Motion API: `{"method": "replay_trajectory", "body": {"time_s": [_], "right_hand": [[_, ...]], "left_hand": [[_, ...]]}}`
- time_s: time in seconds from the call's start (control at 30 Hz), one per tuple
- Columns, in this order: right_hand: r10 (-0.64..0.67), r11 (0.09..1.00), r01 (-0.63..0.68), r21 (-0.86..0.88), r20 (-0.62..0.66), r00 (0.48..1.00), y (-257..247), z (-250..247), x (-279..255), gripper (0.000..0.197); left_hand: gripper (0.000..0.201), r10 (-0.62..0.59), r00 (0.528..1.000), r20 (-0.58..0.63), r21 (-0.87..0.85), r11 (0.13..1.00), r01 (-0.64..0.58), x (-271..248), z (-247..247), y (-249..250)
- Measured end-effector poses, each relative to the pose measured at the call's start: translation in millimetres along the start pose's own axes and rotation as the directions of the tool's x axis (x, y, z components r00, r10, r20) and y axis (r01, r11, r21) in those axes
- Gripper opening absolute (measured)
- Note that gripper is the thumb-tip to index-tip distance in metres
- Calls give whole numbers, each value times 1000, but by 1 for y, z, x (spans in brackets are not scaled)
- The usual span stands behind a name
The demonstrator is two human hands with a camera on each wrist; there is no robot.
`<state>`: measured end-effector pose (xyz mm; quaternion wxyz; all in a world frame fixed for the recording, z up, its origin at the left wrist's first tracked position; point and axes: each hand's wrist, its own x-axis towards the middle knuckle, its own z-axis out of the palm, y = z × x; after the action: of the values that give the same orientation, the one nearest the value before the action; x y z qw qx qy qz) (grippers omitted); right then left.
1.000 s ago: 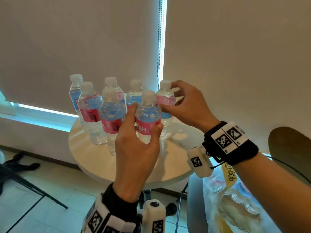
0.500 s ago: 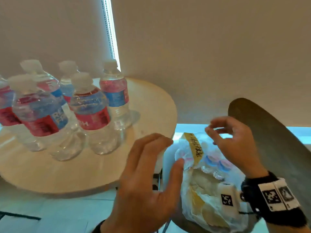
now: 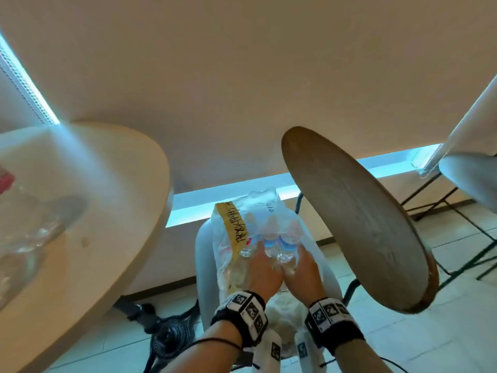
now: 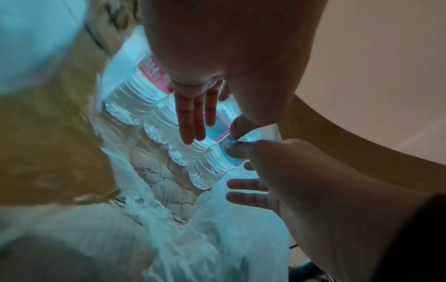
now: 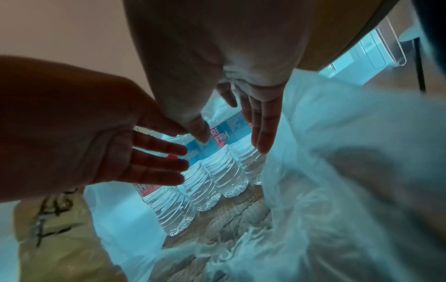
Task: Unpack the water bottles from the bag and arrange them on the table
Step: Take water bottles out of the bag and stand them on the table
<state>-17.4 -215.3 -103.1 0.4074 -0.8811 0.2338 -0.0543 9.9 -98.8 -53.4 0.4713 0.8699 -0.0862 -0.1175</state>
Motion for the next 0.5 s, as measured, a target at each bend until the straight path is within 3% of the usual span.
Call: {"method": "replay_trajectory", "body": {"time_s": [0.1, 0.23, 0.37, 0.5], "right_hand": [[58, 998, -56, 21, -137, 989, -8, 4, 12, 57], [123, 992, -115, 55, -184, 975, -15, 7, 21, 54], [99, 992, -79, 94, -225, 969, -8, 4, 26, 58], [41, 988, 2, 156, -270, 962, 1, 1, 30, 61]], "left_hand": [[68, -43, 998, -40, 0, 999, 43, 24, 11, 0], [78, -47, 995, -92, 84, 995, 55, 43, 20, 1], [55, -79, 987, -139, 135, 986, 98, 59, 21, -3], [67, -74, 987, -143, 125, 988, 92, 55, 21, -7]]}}
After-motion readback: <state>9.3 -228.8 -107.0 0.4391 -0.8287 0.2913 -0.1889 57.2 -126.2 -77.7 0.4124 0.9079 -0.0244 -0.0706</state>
